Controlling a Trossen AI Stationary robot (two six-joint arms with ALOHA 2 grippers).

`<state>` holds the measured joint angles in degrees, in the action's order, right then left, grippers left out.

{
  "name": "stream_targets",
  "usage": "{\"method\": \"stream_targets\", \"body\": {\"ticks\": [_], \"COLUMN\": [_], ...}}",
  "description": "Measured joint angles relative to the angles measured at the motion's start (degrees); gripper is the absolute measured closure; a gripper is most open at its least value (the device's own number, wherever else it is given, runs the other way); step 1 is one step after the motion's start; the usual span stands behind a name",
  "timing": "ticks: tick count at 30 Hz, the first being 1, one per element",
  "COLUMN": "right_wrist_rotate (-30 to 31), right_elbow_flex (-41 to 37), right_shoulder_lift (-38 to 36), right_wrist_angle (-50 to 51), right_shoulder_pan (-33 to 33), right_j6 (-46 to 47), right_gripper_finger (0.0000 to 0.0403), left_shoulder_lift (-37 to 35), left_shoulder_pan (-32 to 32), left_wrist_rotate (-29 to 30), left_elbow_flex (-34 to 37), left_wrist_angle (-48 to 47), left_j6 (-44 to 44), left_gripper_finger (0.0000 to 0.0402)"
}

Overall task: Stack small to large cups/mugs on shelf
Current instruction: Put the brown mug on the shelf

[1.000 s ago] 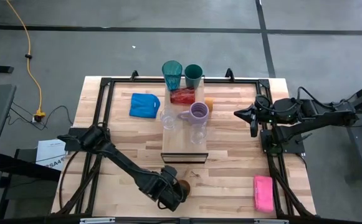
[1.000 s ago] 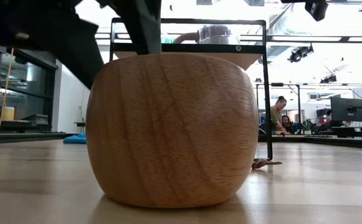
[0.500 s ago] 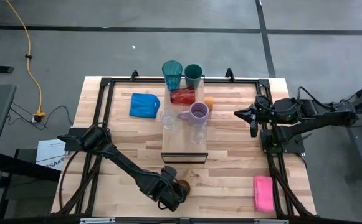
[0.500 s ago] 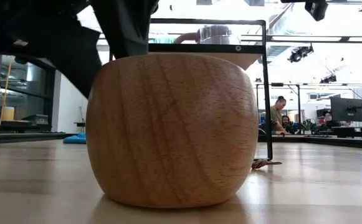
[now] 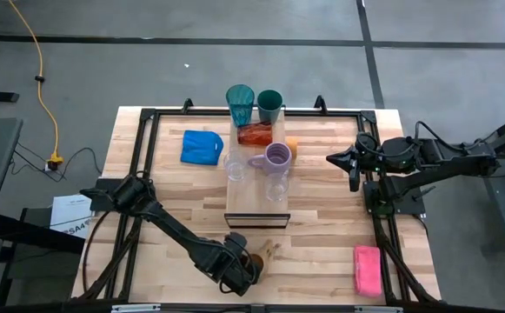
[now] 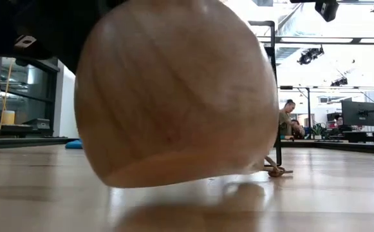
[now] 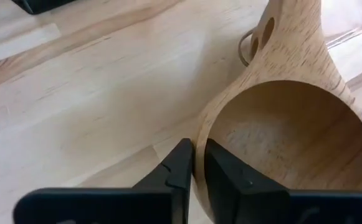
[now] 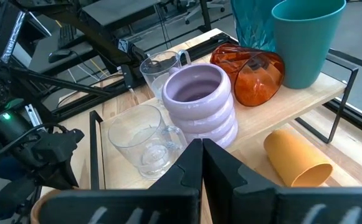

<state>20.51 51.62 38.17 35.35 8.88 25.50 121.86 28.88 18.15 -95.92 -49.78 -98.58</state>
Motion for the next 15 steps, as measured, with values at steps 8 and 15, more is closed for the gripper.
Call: {"method": "stream_targets", "body": {"ticks": [8,15], "right_wrist_rotate": [0.0,0.0], "right_elbow_flex": [0.0,0.0], "right_shoulder_lift": [0.0,0.0], "right_wrist_angle": [0.0,0.0], "right_shoulder_pan": [0.0,0.0], "right_j6": [0.0,0.0], "right_gripper_finger": [0.0403,0.0403], "left_shoulder_lift": [-4.6,-11.6], "left_shoulder_pan": [0.9,3.3], "left_wrist_rotate": [-0.5,-2.3], "left_elbow_flex": [0.0,0.0], "left_wrist_angle": [0.2,0.0], "left_j6": [10.0,26.8], "left_gripper_finger": [0.0389,0.0396]}}
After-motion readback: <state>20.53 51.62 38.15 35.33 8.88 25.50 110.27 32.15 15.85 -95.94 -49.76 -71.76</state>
